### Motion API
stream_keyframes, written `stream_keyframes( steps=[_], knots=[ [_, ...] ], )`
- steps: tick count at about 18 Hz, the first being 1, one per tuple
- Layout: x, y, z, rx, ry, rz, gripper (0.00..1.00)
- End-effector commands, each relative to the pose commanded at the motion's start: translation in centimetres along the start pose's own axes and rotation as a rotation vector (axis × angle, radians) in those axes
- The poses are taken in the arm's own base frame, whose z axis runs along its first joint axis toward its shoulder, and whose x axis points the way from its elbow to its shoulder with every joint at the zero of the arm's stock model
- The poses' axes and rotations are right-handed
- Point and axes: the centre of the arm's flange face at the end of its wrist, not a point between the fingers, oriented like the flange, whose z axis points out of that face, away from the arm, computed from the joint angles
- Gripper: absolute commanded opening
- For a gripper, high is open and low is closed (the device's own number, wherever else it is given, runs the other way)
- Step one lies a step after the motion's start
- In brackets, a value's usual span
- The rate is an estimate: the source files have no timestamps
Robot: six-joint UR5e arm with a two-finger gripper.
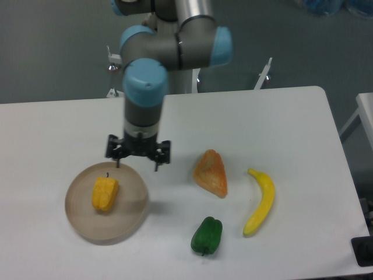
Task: Pick up the yellow pepper from the plate
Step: 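Lower the gripper around the yellow pepper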
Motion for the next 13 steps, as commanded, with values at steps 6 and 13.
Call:
stream_keyframes(
  steps=[6, 13],
  knots=[
    [3.5, -0.3, 3.8, -0.032, -0.052, 0.081, 1.0],
    [4.3, 0.8, 5.8, -0.075, -0.065, 0.115, 1.0]
  ],
)
